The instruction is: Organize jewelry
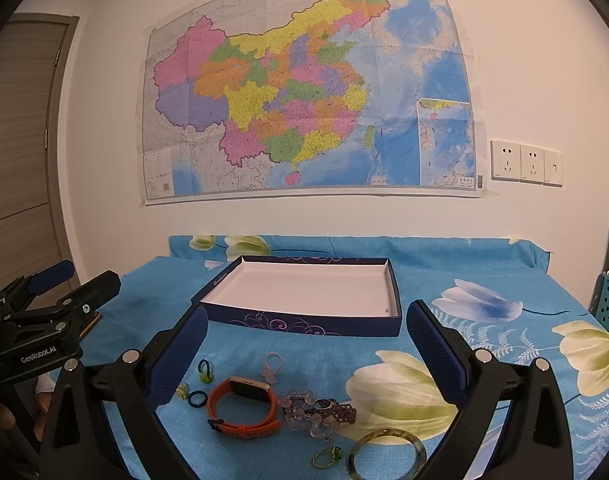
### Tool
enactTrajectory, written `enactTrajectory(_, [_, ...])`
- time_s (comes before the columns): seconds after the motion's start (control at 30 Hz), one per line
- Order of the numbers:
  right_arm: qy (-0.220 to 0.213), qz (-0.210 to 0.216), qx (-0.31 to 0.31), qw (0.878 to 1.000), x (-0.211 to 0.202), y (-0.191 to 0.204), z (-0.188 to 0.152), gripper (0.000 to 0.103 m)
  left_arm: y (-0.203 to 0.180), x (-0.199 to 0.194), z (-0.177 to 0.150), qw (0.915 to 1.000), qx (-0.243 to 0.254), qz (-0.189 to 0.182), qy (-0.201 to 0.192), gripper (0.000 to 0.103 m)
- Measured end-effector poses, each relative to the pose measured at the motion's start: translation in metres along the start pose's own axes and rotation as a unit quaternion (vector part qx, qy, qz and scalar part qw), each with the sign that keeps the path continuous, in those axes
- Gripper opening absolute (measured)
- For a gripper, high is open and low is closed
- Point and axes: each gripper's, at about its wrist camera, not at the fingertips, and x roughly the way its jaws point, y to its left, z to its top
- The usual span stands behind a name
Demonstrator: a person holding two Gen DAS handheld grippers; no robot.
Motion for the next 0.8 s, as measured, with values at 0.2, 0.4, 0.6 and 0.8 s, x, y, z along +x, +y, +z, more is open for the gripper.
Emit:
enactTrajectory(0.2, [0.005,0.001,0.001,1.000,0.003,0.000,-0.002,0.096,-0.002,0.003,-0.002,1.0000,0.000,-0.002,0.004,0.098])
enactTrajectory(0.4, [0.022,0.009,0.001,1.000,0.009,0.000,-0.006,0.096,-0.002,0.011,-0.008,0.9998,0.000,-0.010,0.019,0.098])
enactTrajectory(0.6, [0.065,0.000,-0.016,0.998,0.019,-0.005,-0.017,0.096,-0.006,0.032,-0.022,0.9972,0.007,-0.039,0.063,0.098])
enactTrajectory(0.8, [0.124,-0.013,-0.003,0.992,0.028,-0.032,-0.036,0.089,-0.022,0.055,-0.039,0.9887,0.032,-0.088,0.117,0.098])
